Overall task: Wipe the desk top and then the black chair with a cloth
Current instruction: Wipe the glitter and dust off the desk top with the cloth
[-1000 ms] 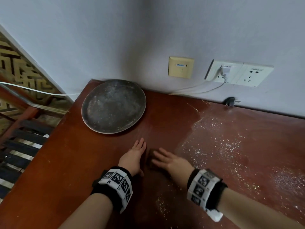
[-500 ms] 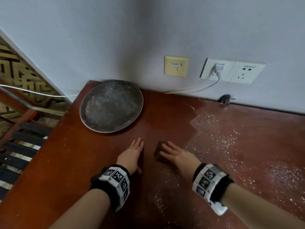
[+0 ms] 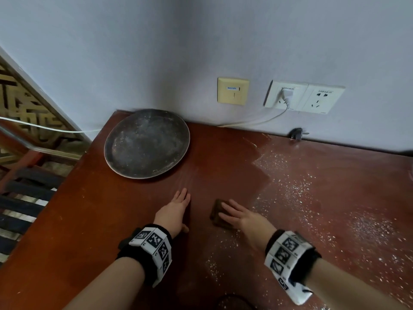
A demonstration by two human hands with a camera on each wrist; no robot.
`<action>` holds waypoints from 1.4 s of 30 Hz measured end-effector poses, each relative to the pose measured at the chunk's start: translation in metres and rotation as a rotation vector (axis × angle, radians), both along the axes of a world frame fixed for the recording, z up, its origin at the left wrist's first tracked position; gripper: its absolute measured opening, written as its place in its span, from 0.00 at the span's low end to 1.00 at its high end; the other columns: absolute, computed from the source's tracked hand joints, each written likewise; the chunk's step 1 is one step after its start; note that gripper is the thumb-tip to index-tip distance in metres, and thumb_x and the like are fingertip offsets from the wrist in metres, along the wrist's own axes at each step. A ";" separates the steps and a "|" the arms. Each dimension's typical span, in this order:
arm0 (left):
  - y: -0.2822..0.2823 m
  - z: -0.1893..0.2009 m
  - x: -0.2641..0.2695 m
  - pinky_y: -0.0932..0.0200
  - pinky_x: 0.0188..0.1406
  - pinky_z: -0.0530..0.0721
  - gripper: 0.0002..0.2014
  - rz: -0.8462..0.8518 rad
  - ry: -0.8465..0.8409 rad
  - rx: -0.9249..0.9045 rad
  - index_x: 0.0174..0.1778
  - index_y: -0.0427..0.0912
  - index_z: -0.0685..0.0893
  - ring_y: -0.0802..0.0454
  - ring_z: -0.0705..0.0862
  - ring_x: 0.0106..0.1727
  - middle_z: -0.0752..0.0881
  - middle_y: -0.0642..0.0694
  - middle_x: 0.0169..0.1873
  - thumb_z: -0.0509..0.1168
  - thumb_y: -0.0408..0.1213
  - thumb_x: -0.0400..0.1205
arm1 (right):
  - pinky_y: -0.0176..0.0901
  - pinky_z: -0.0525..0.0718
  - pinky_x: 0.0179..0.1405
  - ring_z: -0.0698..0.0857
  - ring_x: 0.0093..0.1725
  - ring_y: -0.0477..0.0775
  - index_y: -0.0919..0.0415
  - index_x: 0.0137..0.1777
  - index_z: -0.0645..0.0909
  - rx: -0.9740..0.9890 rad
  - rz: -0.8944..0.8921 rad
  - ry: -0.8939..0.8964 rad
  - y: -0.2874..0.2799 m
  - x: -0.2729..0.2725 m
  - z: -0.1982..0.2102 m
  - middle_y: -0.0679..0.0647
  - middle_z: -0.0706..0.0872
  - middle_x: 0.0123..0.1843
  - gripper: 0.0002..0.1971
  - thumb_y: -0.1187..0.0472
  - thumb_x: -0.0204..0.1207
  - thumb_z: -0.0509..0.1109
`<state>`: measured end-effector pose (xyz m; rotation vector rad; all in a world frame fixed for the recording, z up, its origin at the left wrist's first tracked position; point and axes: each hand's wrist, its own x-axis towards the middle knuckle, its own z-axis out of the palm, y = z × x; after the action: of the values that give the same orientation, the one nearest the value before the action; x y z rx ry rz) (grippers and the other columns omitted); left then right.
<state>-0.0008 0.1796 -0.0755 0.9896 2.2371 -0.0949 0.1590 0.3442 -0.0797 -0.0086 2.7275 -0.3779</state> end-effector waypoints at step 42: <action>-0.167 0.000 0.104 0.59 0.79 0.61 0.55 -0.212 -0.009 0.022 0.83 0.44 0.40 0.55 0.40 0.83 0.34 0.50 0.82 0.76 0.38 0.73 | 0.52 0.62 0.79 0.42 0.83 0.53 0.52 0.83 0.52 -0.043 -0.084 -0.066 -0.206 0.075 -0.008 0.50 0.44 0.85 0.27 0.64 0.84 0.48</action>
<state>0.1035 0.0130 -0.0752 1.2341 2.1229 -0.1590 0.2338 0.1386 -0.0873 0.1052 2.6596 -0.4531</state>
